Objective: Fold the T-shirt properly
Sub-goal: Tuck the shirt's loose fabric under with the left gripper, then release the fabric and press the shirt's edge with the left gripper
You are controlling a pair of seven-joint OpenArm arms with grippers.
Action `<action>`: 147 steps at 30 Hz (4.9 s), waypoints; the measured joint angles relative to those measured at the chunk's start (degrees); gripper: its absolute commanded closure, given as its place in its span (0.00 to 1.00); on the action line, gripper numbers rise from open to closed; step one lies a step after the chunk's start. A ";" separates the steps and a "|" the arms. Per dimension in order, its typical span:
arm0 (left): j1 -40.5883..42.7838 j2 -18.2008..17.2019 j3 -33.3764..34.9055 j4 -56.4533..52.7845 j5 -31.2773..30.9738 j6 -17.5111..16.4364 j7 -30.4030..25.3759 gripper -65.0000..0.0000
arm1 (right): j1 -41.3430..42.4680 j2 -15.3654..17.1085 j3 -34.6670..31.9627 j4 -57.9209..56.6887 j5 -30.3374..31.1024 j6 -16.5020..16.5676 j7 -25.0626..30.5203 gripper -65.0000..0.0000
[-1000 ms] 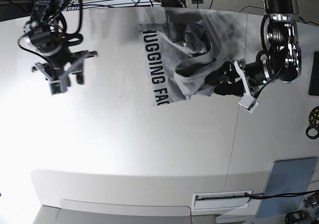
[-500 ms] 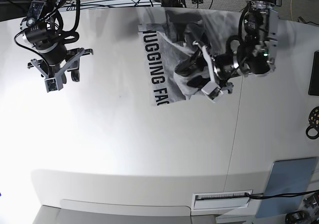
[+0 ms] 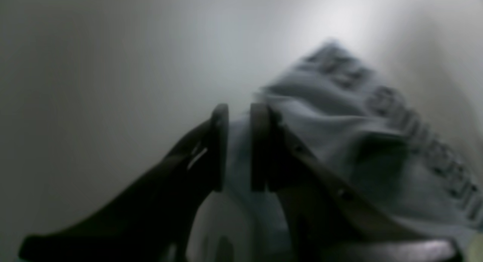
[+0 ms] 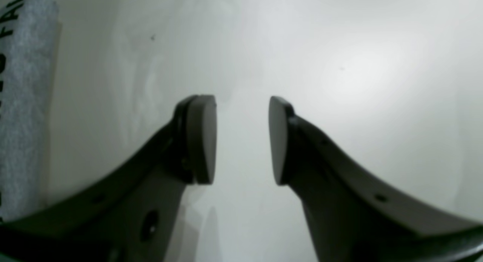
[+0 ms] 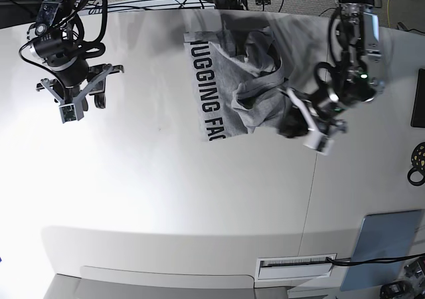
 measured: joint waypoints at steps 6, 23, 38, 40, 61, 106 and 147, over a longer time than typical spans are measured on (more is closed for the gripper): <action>1.22 0.00 -4.61 -0.02 -5.75 -7.43 2.71 0.71 | 0.02 0.00 0.00 0.00 0.04 0.00 0.02 0.65; 0.48 0.15 16.15 1.03 -1.18 -5.68 1.70 0.45 | 0.00 0.00 0.00 0.00 0.11 0.00 0.15 0.65; 0.94 0.20 12.02 1.05 1.99 4.28 0.33 0.97 | 0.00 0.00 0.00 0.00 0.11 0.00 0.13 0.65; 0.92 0.20 7.45 1.05 2.14 6.60 0.33 0.97 | 0.00 0.00 0.00 0.00 0.13 0.02 0.13 0.65; 0.96 0.17 -2.03 1.05 10.03 1.97 8.72 0.46 | 0.00 0.00 0.00 0.00 0.13 0.00 -0.22 0.65; 26.80 0.26 -11.67 16.55 -16.70 -14.47 14.36 0.47 | 0.00 0.00 0.00 0.00 6.05 1.16 0.35 0.65; 26.80 0.15 -5.64 16.41 20.57 -9.79 3.37 0.63 | 0.02 0.00 -0.28 0.00 4.61 1.14 3.30 0.65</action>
